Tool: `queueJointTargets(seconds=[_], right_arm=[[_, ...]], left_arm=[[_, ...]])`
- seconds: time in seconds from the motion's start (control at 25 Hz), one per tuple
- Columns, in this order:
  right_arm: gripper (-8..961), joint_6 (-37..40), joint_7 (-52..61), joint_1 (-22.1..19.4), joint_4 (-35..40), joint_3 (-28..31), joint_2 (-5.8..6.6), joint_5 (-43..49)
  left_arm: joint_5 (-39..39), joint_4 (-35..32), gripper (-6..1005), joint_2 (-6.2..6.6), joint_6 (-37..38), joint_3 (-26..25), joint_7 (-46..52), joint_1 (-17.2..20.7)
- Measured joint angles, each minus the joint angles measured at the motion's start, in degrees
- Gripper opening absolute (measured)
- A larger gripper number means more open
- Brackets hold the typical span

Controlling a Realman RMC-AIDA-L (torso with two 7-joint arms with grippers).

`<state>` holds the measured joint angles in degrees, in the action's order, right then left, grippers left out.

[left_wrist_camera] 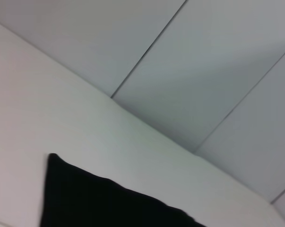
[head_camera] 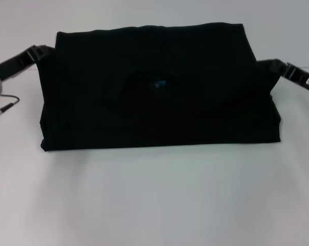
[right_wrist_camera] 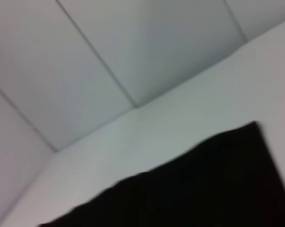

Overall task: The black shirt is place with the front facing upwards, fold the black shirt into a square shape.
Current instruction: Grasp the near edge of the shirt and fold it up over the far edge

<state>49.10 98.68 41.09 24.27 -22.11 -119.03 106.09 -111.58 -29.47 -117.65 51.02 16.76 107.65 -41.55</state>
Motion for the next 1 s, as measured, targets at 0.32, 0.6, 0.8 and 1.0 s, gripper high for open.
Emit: queueJointTargets(seconds=[0.32,0.6,0.8,1.0], right_arm=[[137,-9.5,-11.0,1.7,-4.9,-0.4,-0.79,-3.8],[146,-12.1,-15.5,2.6,-6.7,-1.6,-0.86,-5.4],[152,-11.6,-15.6,2.3,-6.5,-1.7,-0.83,-5.3],[398,-8.7,-15.6,0.9,-5.7,-1.7,-0.61,-5.2]], left_arm=[[0.1,0.1,30,-3.34,-8.6,1.4,-5.5,-1.5],[0.2,0.2,76,-4.99,-13.8,4.2,-5.8,-2.0],[1.7,0.8,153,-5.22,-16.3,4.3,-5.7,-1.3],[2.3,1.5,321,-4.63,-13.3,4.4,-5.4,0.3]])
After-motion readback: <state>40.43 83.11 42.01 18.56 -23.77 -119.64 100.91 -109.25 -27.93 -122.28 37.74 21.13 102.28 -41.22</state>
